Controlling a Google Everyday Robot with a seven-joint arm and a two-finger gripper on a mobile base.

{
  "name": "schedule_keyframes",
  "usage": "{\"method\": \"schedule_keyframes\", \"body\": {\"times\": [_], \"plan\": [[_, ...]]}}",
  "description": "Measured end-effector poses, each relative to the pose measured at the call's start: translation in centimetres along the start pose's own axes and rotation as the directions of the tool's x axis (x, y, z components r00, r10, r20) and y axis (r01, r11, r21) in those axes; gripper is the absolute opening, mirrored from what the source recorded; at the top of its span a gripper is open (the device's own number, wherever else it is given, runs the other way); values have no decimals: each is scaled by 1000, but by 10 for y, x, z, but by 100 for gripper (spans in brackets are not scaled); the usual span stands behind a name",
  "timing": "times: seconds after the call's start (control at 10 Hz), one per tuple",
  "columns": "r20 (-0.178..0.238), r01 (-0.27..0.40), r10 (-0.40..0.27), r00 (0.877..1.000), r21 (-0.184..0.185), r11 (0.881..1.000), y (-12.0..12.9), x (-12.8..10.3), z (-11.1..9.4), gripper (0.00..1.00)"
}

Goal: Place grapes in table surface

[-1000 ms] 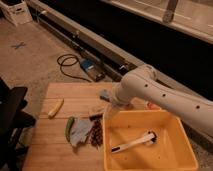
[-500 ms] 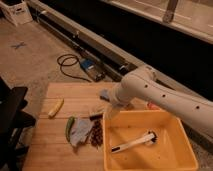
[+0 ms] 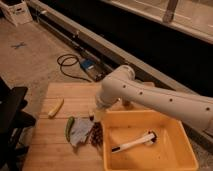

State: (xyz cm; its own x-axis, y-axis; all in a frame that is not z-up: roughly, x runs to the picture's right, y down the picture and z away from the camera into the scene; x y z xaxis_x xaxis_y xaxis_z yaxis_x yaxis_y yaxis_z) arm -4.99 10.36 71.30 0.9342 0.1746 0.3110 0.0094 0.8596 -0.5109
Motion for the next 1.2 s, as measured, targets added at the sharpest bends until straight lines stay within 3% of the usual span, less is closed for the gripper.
{"method": "schedule_keyframes", "body": {"times": [0.3, 0.6, 0.7, 0.9, 1.2], "plan": [[-48, -23, 21, 999, -49, 999, 13, 2, 38, 75], [-176, -99, 84, 981, -80, 992, 32, 7, 79, 75], [-200, -127, 110, 974, -78, 989, 36, 5, 84, 75], [-269, -207, 195, 943, -20, 978, 39, 8, 86, 75], [-307, -253, 250, 918, 29, 967, 40, 10, 87, 75]]}}
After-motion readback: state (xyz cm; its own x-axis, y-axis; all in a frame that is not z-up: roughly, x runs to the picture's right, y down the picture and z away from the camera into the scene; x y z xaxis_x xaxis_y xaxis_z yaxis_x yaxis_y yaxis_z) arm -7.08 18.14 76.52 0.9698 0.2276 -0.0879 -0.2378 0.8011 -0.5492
